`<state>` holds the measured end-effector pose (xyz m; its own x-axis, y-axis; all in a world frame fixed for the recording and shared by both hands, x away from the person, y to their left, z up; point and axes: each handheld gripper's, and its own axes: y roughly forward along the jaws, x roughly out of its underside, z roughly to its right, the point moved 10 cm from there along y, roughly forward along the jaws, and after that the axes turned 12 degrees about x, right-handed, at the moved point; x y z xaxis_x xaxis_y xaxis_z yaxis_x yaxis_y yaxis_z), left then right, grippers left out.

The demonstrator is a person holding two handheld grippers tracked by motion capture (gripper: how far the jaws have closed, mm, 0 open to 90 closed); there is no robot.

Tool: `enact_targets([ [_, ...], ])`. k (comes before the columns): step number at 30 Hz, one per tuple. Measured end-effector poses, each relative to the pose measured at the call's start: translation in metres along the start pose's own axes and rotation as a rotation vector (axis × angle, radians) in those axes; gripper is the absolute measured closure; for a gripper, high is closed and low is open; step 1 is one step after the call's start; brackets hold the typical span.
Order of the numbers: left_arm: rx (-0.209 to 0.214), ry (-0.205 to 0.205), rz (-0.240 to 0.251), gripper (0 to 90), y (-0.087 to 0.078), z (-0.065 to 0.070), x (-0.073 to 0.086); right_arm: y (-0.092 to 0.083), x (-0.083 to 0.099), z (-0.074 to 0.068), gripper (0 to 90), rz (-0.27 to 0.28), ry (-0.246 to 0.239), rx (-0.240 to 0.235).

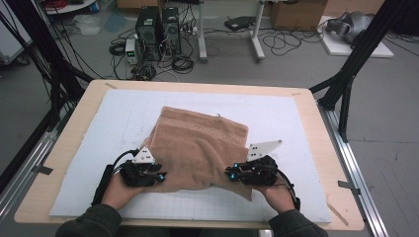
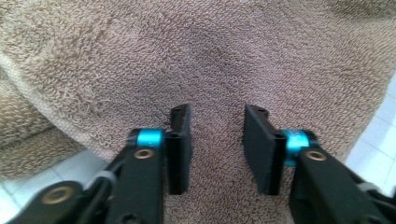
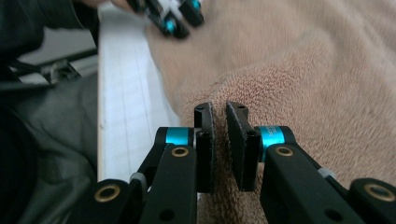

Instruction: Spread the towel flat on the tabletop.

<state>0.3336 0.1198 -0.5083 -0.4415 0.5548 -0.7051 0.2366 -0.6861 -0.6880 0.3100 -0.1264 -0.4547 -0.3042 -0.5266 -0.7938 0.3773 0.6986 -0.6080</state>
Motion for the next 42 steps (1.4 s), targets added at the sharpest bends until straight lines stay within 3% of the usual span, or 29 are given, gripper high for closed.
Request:
enact_targets([
  [3,0.004,0.020,-0.007,83.0,0.001,0.004,-0.001,0.008,0.012,0.002,81.9,-0.030,0.021,-0.006],
  [6,0.007,0.020,-0.006,85.5,-0.001,0.005,-0.001,0.014,0.017,0.001,81.9,-0.042,0.035,-0.015],
  [9,0.019,0.019,0.034,85.8,-0.010,0.011,-0.004,0.014,0.013,-0.003,81.9,-0.033,0.018,-0.011],
  [14,0.037,0.022,0.117,85.8,-0.042,0.027,-0.009,-0.002,0.002,-0.010,81.9,0.002,-0.003,-0.006],
  [17,0.058,0.034,0.143,85.9,-0.058,0.043,-0.012,-0.013,-0.005,-0.022,81.9,0.024,-0.027,-0.016],
  [21,0.102,0.059,0.193,85.8,-0.079,0.075,-0.013,-0.031,-0.011,-0.046,81.9,0.042,-0.078,-0.019],
  [24,0.138,0.087,0.232,82.5,-0.090,0.095,-0.015,-0.047,-0.022,-0.070,72.7,0.111,-0.097,-0.086],
  [25,0.129,0.085,0.230,75.4,-0.091,0.095,-0.016,-0.050,-0.026,-0.072,70.4,0.126,-0.089,-0.094],
  [26,0.123,0.085,0.223,69.5,-0.090,0.094,-0.017,-0.052,-0.028,-0.072,70.3,0.137,-0.088,-0.094],
  [29,0.106,0.080,0.208,62.2,-0.083,0.082,-0.020,-0.044,-0.028,-0.056,66.0,0.117,-0.081,-0.033],
  [31,0.097,0.077,0.196,59.0,-0.073,0.071,-0.022,-0.030,-0.021,-0.042,63.5,0.073,-0.070,0.014],
  [34,0.070,0.063,0.167,57.0,-0.053,0.050,-0.021,-0.003,-0.006,-0.024,62.9,-0.009,-0.056,0.038],
  [36,0.039,0.057,0.137,56.3,-0.042,0.036,-0.018,0.014,0.004,-0.017,62.9,-0.053,-0.046,0.031],
  [37,0.031,0.037,0.107,56.5,-0.034,0.027,-0.014,0.020,0.008,-0.014,63.2,-0.070,-0.048,0.034],
  [39,0.014,0.037,0.044,58.9,-0.023,0.017,-0.007,0.034,0.017,-0.010,66.6,-0.108,-0.042,0.023],
  [42,0.016,0.047,-0.041,65.6,-0.009,0.011,0.003,0.049,0.030,-0.012,75.4,-0.154,-0.060,0.001],
])
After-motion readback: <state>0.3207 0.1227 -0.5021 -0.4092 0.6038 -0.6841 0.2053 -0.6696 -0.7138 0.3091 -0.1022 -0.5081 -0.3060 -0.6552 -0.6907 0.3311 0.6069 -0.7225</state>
